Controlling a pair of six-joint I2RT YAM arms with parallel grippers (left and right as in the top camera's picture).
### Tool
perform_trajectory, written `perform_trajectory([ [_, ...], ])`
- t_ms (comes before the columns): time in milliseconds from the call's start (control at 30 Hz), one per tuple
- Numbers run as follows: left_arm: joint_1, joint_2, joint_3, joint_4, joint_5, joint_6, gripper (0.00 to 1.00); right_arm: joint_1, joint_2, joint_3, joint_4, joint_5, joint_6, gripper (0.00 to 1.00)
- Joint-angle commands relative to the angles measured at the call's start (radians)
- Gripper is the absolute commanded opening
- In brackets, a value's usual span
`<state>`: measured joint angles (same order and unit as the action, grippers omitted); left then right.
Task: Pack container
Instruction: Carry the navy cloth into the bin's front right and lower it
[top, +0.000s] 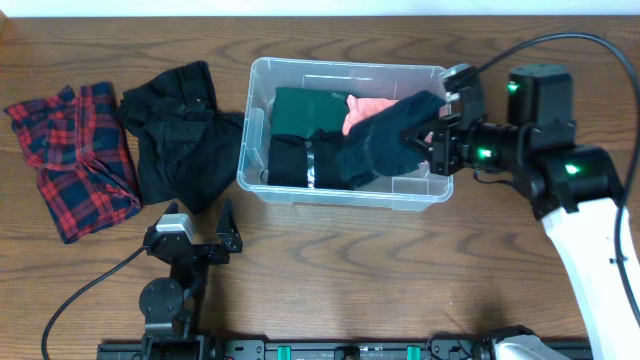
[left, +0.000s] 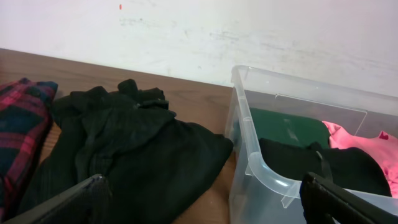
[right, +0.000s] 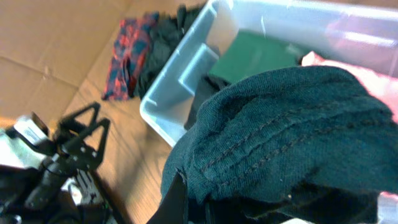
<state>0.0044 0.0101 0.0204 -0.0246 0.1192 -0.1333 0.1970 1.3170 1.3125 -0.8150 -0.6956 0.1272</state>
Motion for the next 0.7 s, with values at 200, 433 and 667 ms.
perform_trajectory([
  [200, -0.004, -0.005, -0.016, -0.035, 0.008, 0.005, 0.98, 0.025, 0.108, 0.016, -0.016, 0.007, -0.082, 0.01],
  [433, -0.004, -0.005, -0.016, -0.035, 0.008, 0.005, 0.98, 0.025, 0.112, 0.016, -0.056, 0.150, -0.083, 0.61],
  [667, -0.004, -0.005, -0.016, -0.035, 0.008, 0.005, 0.98, 0.024, 0.112, 0.021, -0.077, 0.202, -0.111, 0.68],
])
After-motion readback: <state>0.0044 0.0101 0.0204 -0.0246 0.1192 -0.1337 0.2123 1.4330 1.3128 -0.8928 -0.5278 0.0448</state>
